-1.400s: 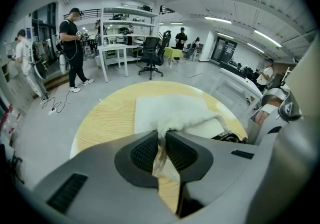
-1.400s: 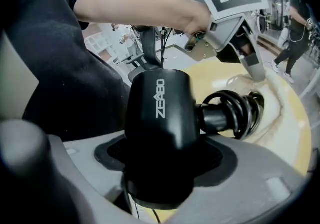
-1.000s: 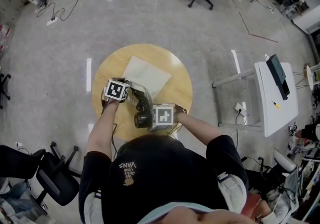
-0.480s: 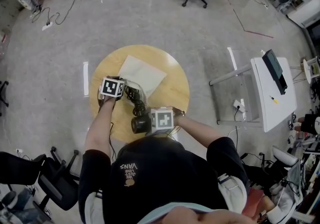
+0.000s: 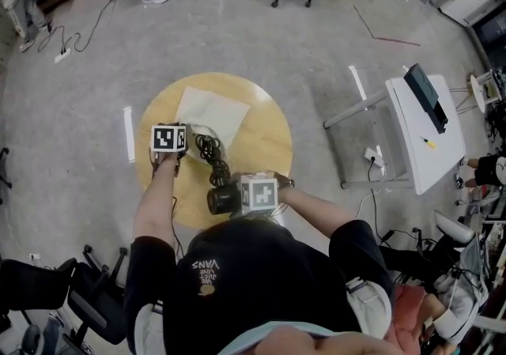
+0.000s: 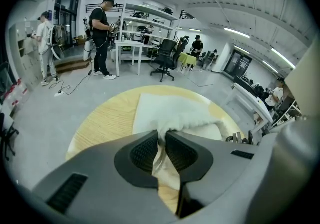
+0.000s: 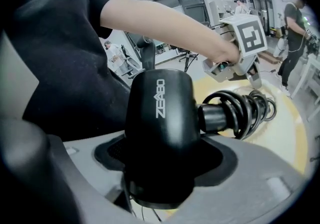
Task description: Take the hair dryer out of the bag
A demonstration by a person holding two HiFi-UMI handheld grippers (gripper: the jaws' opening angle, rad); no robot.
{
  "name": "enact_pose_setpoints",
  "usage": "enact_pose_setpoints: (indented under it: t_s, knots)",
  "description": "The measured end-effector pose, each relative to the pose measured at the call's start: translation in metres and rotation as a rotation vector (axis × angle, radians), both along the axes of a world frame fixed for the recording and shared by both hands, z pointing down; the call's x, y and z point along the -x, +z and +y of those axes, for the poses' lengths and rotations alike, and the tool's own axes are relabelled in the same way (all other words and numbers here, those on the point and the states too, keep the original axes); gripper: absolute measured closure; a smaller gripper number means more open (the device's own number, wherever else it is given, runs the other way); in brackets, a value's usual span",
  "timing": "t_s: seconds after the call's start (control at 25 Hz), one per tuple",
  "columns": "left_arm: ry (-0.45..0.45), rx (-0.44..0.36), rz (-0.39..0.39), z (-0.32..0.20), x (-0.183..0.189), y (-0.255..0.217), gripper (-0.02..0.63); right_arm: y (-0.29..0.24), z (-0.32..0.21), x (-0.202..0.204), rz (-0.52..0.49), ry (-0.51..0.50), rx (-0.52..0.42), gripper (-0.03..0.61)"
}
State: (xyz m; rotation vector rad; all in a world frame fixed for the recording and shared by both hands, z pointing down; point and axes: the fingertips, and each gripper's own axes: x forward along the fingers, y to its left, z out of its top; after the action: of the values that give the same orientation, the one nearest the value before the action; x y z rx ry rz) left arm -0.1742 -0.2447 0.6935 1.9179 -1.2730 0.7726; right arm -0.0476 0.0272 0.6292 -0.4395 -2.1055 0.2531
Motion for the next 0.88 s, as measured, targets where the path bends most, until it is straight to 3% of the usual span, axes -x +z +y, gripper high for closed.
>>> enact_pose_setpoints:
  t_s: [0.4, 0.88]
  knots:
    - [0.003, -0.030, -0.017, 0.015, -0.007, -0.003, 0.543, -0.015, 0.007, -0.009, -0.045, 0.041, -0.016, 0.228]
    - [0.083, -0.076, 0.014, 0.040, -0.015, -0.016, 0.482, -0.041, -0.001, 0.011, -0.182, 0.187, -0.011, 0.227]
